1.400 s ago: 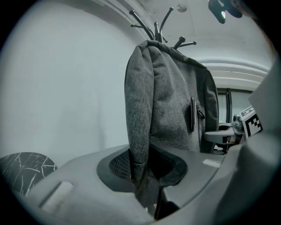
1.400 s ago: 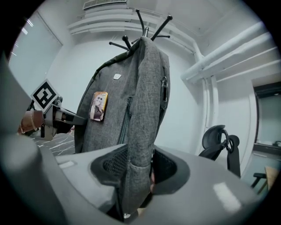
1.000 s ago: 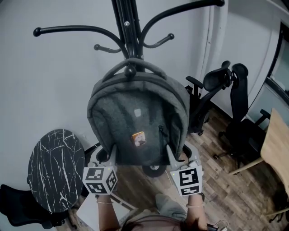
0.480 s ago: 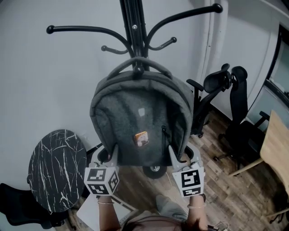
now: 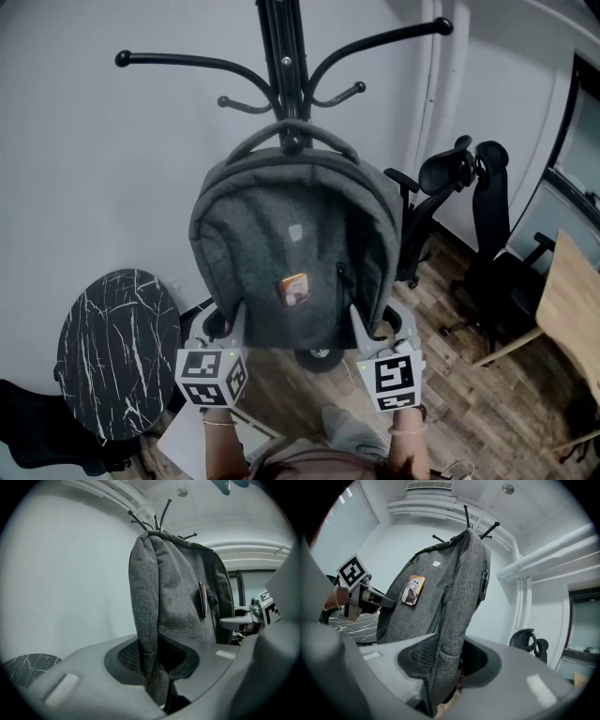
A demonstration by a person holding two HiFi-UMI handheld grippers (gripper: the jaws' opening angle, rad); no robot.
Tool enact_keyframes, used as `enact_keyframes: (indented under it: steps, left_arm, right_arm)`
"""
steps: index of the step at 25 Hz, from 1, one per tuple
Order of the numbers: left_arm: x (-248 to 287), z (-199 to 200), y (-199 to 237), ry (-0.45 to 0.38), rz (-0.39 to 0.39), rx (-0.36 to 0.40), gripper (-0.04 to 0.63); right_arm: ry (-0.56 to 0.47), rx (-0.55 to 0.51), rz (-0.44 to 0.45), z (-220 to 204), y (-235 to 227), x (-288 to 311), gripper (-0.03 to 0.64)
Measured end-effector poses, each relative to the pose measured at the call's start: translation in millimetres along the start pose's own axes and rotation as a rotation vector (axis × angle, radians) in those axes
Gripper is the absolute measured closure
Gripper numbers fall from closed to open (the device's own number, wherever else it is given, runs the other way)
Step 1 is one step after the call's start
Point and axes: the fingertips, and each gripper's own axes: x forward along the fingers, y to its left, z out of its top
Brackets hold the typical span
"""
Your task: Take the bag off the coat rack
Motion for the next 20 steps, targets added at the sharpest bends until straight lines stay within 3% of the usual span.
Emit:
enact_keyframes:
  steps: [20]
  left_arm:
    - [-42.0,4.4,-6.3,-0.037,-0.030,0.010,0.514]
  right_arm:
    - [-0.013,-0.022,-0.046,12.9,19.5,-41.3,0.480]
